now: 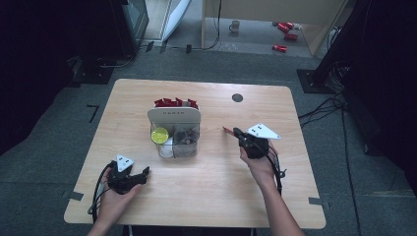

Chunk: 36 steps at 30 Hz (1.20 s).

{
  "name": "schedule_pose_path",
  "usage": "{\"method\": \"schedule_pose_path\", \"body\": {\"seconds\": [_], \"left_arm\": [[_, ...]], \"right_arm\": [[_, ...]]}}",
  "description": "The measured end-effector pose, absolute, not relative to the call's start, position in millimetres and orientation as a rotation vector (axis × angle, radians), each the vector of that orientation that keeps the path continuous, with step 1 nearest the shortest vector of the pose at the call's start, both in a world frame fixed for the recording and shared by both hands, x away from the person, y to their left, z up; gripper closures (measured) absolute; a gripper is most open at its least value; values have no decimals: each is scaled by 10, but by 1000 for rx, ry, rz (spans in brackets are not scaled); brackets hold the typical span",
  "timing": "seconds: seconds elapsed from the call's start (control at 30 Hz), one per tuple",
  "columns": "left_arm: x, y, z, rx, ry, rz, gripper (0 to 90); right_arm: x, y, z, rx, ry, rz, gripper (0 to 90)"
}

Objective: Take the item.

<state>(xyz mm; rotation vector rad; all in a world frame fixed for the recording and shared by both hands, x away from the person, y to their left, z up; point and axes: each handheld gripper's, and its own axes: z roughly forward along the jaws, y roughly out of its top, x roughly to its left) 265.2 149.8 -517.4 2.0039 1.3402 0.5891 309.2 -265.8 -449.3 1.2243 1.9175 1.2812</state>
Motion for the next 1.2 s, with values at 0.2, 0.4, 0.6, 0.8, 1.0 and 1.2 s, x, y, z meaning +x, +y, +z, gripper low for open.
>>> {"method": "schedule_pose_path", "body": {"seconds": [0.2, 0.4, 0.6, 0.8, 1.0, 1.2], "left_arm": [[2652, 1497, -5174, 2004, 1340, 589, 277], [2652, 1498, -5174, 2005, 1340, 589, 277], [2652, 1498, -5174, 2004, 1340, 589, 278], [2652, 1498, -5174, 2004, 1340, 589, 277], [2652, 1497, -5174, 2004, 1340, 589, 277], [2652, 1497, -5174, 2004, 1340, 589, 277]], "right_arm": [[2959, -2593, -4749, 1238, 1983, 1243, 900], [2922, -2569, -4940, 1240, 2040, 1190, 900], [2920, -2613, -5092, 1237, 2094, 1169, 776], [2913, -2670, -5038, 1261, 2053, 1230, 644], [2926, -2829, -4968, 1347, 1981, 1259, 563], [2904, -3022, -4928, 1394, 1942, 1257, 501]]}}
